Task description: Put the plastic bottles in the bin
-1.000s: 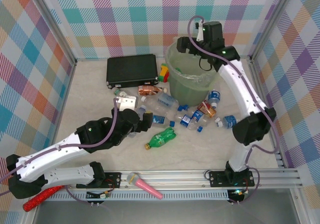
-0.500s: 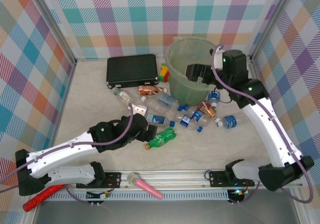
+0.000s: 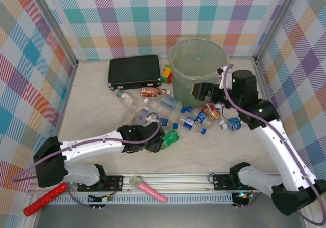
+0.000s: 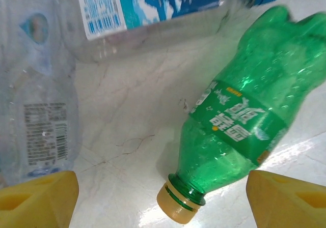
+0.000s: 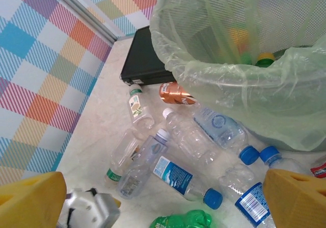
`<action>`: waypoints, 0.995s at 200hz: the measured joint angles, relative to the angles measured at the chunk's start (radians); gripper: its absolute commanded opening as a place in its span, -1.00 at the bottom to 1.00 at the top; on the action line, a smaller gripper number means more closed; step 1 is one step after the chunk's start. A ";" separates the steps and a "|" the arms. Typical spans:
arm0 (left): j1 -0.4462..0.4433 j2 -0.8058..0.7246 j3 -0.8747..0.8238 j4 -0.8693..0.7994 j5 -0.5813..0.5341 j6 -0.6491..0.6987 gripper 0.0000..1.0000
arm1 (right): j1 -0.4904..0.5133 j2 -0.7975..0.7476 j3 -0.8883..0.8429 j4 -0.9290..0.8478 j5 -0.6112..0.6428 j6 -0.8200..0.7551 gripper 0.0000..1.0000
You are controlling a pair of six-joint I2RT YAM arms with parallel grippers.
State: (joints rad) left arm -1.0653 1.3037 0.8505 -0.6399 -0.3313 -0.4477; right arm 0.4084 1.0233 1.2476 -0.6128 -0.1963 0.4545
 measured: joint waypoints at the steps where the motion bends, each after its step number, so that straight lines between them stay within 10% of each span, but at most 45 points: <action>1: 0.001 0.001 -0.001 0.001 0.001 0.000 0.70 | 0.000 -0.002 -0.001 0.000 0.000 0.001 0.98; 115: 0.008 0.150 -0.048 0.130 0.151 0.025 0.52 | 0.000 -0.027 -0.039 0.046 -0.030 0.013 0.98; 199: -0.019 0.164 0.001 0.115 0.141 0.089 0.81 | 0.001 -0.037 -0.059 0.052 -0.034 0.032 0.98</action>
State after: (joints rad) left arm -1.0840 1.4673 0.8516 -0.5251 -0.1902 -0.3592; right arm 0.4091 0.9863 1.1889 -0.5606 -0.2302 0.4866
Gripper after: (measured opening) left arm 0.867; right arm 0.991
